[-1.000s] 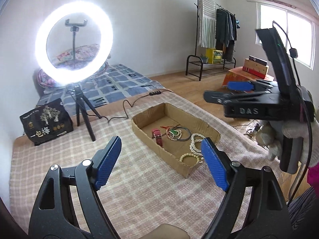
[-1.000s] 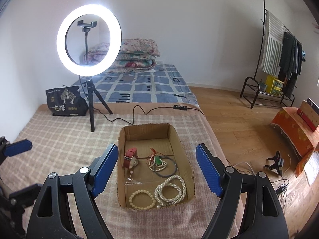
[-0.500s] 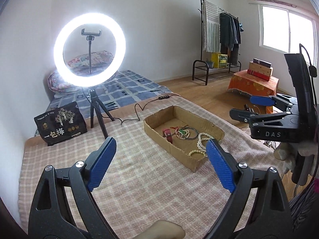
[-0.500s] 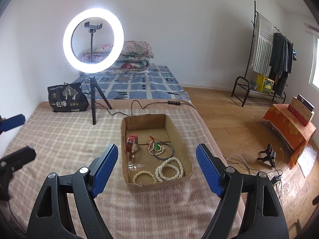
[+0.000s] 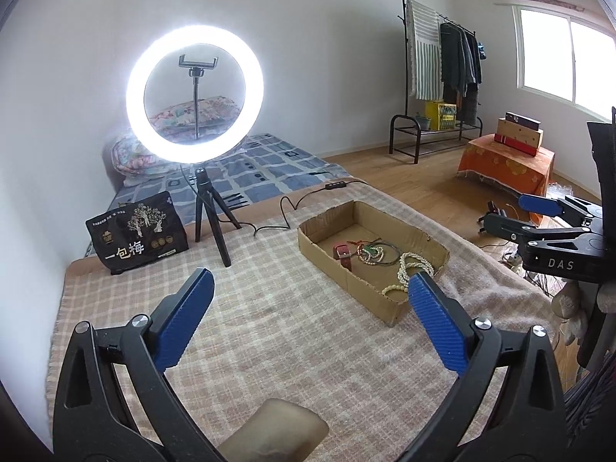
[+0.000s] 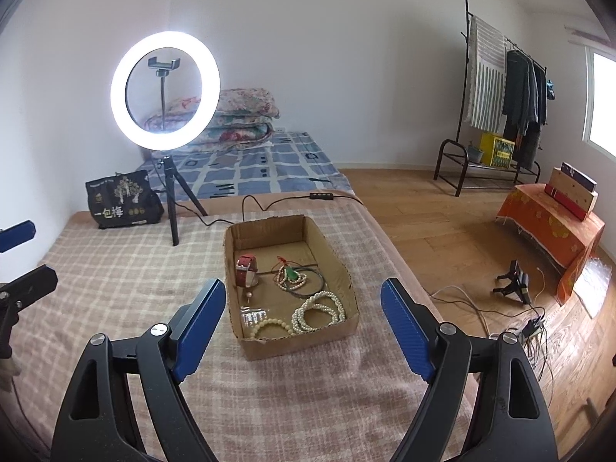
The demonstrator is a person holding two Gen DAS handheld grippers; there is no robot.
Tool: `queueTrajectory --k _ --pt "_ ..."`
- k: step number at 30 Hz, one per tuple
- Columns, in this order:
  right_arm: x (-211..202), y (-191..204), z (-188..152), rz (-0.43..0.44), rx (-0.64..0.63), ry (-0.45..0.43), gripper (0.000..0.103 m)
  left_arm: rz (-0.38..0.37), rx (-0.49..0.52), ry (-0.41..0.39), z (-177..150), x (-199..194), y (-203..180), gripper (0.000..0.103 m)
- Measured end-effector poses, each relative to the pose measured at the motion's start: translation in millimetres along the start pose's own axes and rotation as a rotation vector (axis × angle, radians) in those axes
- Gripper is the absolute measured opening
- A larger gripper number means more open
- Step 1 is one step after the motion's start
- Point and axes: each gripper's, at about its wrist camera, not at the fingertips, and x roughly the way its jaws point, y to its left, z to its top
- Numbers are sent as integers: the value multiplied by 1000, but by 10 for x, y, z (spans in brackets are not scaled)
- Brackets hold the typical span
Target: Organize jewelry
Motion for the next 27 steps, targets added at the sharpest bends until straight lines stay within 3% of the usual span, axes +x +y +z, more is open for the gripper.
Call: queueTrajectory --k 27 --pt "114 -40 -39 9 13 25 83 11 -2 -3 17 -19 -2 103"
